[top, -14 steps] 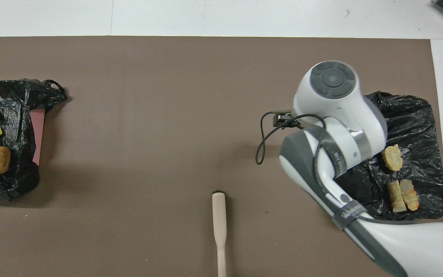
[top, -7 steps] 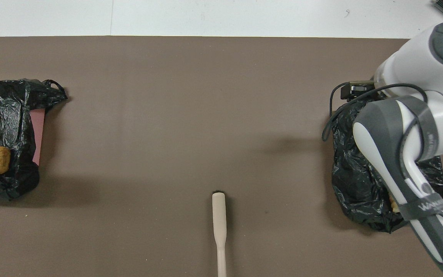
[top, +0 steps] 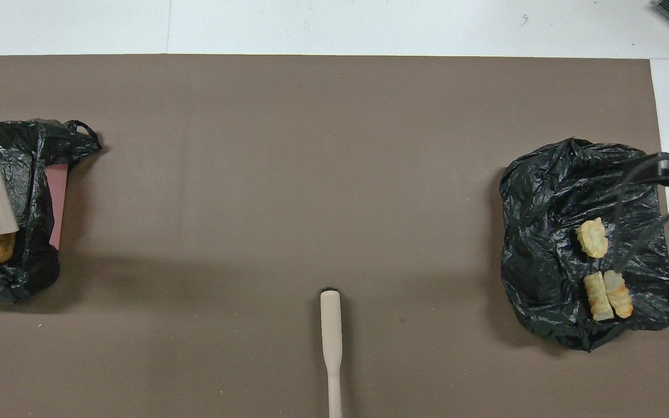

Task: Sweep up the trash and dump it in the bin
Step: 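Return the dustpan to the table center and release it with the left gripper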

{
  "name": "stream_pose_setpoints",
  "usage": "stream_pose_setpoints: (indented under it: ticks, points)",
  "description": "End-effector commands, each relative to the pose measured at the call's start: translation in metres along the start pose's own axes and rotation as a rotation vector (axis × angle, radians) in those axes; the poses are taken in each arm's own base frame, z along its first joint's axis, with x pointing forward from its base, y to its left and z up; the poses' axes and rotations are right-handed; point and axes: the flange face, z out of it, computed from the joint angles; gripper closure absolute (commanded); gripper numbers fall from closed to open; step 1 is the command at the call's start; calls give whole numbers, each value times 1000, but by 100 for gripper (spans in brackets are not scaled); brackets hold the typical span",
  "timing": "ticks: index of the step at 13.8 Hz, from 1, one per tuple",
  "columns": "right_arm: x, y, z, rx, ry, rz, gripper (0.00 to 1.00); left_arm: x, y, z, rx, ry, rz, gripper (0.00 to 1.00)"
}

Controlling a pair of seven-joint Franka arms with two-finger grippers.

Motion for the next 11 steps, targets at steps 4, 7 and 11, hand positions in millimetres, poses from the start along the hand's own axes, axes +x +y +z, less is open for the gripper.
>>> stream_pose_setpoints:
  ticks: [4,7,11]
  points:
    - [-18,4,-21,63,-42,-10,0,70,49,-55,-218,197,-393,100]
    - [-20,-11,-23,66,-41,-38,0,111,75,-87,-338,307,-529,100]
    - [-20,-10,-24,98,-48,-22,0,170,109,-136,-431,390,-631,100]
